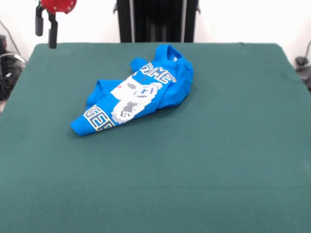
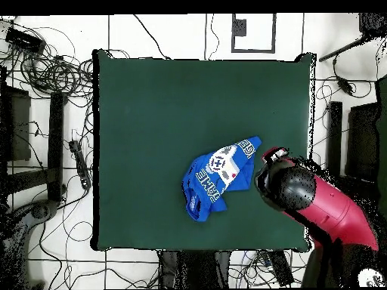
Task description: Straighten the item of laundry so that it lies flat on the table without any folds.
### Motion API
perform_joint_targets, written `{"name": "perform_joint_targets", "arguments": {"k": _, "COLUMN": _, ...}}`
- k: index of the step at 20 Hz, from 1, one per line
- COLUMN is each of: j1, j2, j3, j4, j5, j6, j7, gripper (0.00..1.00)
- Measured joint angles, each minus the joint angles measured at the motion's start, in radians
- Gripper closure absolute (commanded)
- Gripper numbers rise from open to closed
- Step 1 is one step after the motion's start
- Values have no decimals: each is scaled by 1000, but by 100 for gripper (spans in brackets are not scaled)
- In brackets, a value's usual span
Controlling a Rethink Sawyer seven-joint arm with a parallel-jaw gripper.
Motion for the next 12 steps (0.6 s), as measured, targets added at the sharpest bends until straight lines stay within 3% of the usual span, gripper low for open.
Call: {"name": "perform_joint_targets", "arguments": {"k": 12, "j1": 71, "j2": 14, "j3": 6, "j4": -24, "j5": 80, "j6": 0, "j7": 0, "gripper": 0}}
